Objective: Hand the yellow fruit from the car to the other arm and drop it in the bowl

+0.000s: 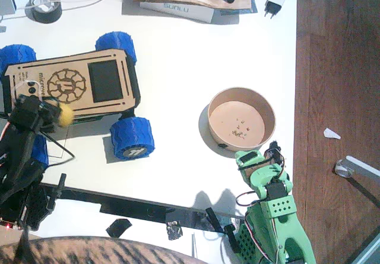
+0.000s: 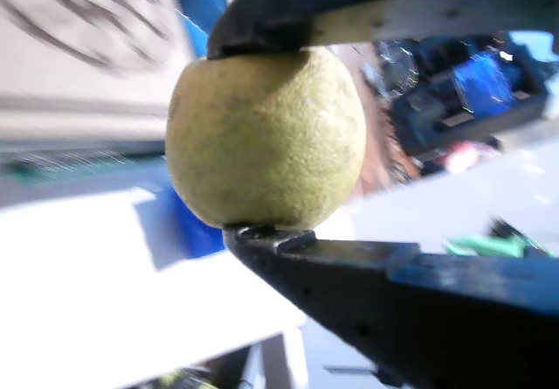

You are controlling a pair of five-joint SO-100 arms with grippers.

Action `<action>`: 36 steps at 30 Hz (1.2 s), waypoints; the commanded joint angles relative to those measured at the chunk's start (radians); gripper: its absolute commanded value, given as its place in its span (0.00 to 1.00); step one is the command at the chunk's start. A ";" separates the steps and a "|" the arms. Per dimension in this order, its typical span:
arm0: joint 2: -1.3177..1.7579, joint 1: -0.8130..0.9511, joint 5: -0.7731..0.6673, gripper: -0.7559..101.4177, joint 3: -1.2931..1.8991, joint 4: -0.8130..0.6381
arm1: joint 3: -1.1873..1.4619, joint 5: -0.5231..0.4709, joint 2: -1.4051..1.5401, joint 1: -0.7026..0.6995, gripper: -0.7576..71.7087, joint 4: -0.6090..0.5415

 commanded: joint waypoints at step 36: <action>0.301 0.776 -0.442 0.01 0.379 -0.370 | -0.235 -0.881 -0.198 -0.724 0.25 -0.281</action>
